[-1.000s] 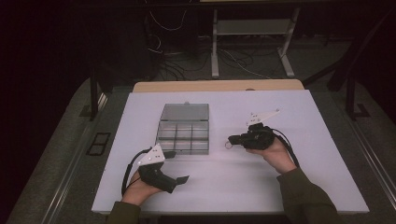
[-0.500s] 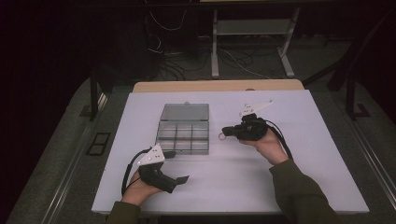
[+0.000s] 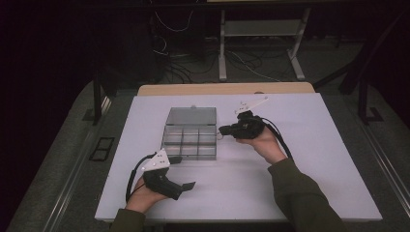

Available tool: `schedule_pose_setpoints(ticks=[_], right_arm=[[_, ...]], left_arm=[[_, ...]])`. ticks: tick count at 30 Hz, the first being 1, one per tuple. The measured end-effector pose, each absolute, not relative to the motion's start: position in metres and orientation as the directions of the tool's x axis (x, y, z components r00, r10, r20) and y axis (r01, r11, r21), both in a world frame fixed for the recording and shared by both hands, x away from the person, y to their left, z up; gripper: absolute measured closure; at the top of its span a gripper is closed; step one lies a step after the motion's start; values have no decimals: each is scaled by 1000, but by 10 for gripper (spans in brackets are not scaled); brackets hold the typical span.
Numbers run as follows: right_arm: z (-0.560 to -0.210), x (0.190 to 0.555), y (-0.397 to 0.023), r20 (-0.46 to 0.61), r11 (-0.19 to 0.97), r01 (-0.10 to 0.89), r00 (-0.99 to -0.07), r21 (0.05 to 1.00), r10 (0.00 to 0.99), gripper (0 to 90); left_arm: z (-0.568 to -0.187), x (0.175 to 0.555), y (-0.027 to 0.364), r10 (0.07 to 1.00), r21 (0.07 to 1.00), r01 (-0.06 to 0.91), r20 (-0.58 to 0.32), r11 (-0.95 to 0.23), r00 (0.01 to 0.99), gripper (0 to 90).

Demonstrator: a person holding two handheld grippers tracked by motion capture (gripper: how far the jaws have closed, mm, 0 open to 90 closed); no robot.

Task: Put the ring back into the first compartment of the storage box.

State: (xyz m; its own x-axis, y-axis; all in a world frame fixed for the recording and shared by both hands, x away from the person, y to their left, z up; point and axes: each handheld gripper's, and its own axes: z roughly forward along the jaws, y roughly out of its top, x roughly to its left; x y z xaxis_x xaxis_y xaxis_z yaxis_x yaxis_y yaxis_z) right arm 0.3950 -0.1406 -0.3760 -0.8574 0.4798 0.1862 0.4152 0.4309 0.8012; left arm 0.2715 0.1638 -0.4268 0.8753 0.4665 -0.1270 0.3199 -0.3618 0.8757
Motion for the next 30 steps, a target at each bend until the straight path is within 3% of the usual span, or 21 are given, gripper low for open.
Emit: schedule_pose_setpoints(ticks=[30], right_arm=[[-380,421,-80,193,442,423,-858,791,475,872]], left_arm=[[-426,272,163,459,881,309,-121,-359,880,0]])
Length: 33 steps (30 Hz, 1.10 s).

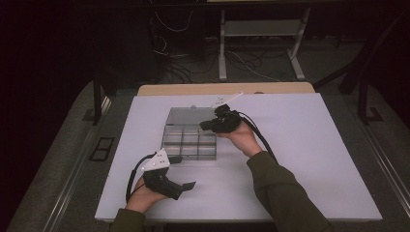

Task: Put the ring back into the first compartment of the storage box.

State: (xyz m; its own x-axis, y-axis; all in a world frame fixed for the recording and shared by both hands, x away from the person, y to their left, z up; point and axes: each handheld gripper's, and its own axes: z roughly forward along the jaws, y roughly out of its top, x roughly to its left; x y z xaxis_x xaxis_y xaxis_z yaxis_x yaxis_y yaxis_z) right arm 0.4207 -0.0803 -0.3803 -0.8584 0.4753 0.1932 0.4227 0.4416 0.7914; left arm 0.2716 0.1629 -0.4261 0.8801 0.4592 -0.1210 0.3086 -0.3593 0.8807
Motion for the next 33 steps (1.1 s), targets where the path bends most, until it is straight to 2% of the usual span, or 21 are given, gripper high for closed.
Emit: schedule_pose_setpoints(ticks=[14,33], right_arm=[[-386,432,-37,176,478,410,-871,777,459,873],[-406,444,6,180,521,439,-862,732,474,872]], left_arm=[[-426,271,163,462,882,318,-135,-346,876,0],[-425,272,164,456,884,313,-133,-347,880,0]])
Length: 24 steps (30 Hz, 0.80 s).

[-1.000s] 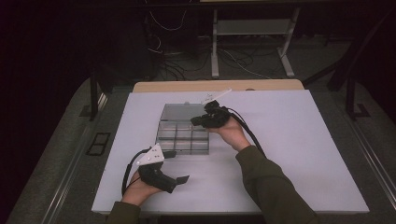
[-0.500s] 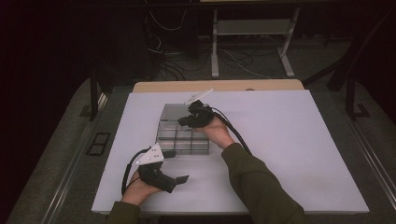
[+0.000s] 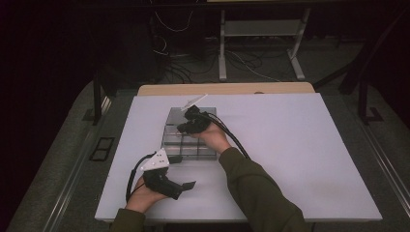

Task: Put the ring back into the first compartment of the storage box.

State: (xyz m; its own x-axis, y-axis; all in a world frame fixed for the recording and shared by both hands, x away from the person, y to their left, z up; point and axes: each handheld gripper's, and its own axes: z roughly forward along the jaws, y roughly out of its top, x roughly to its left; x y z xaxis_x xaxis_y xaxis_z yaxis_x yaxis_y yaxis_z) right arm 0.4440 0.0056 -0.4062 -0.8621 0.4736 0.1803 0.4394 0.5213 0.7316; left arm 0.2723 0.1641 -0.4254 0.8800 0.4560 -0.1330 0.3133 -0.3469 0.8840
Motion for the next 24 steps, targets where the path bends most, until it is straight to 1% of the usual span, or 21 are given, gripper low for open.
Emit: schedule_pose_setpoints(ticks=[4,5,8,10,16,18,24], right_arm=[[-408,444,13,172,535,436,-865,724,472,872],[-409,444,14,153,552,421,-872,719,465,872],[-411,444,17,158,557,427,-871,712,466,865],[-411,443,18,165,552,433,-869,713,467,782],[-409,444,16,165,533,441,-858,723,486,656],[-407,445,13,179,517,453,-851,726,494,600],[-404,447,2,239,484,489,-839,726,488,478]], left_arm=[[-426,273,164,455,884,313,-132,-348,880,0],[-426,273,164,455,884,314,-133,-348,880,0],[-426,272,164,455,884,314,-134,-348,881,0],[-426,272,164,455,883,314,-134,-348,881,0],[-426,272,164,453,883,315,-137,-347,881,0],[-426,272,164,453,883,315,-136,-347,881,0],[-426,272,164,455,882,317,-136,-348,880,0]])
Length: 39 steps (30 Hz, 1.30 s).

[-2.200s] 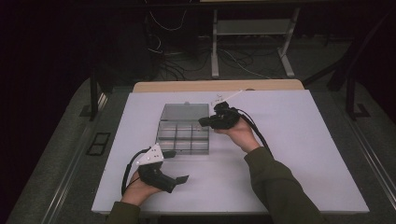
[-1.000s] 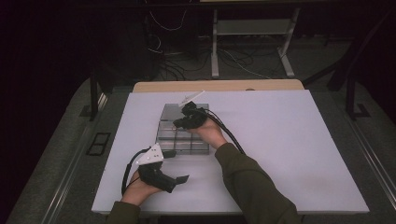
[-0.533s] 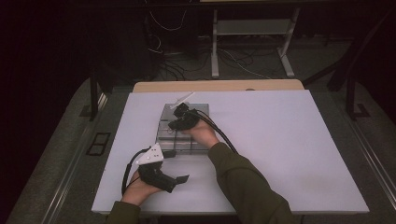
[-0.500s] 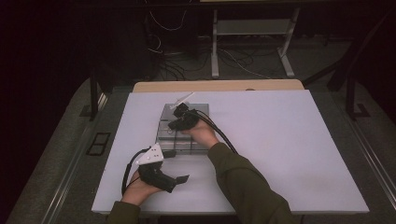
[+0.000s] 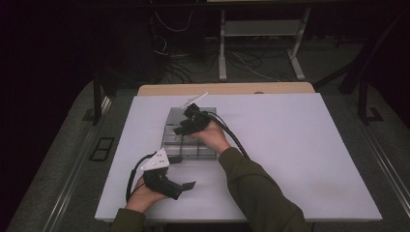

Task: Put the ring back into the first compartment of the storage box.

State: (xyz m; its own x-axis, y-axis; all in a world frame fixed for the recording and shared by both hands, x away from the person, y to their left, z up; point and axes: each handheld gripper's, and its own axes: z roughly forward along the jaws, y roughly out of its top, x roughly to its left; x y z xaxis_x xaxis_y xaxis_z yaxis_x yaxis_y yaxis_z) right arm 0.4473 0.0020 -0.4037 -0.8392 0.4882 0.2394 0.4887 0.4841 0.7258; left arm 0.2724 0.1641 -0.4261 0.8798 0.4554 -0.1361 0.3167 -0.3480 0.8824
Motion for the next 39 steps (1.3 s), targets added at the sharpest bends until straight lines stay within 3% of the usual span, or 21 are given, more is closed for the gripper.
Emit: schedule_pose_setpoints(ticks=[12,39], right_arm=[[-387,434,-31,235,441,468,-842,766,485,389],[-383,395,-110,229,386,435,-850,813,475,325]], left_arm=[[-427,275,164,464,881,320,-134,-349,876,0],[-428,275,163,471,875,316,-119,-367,874,0]])
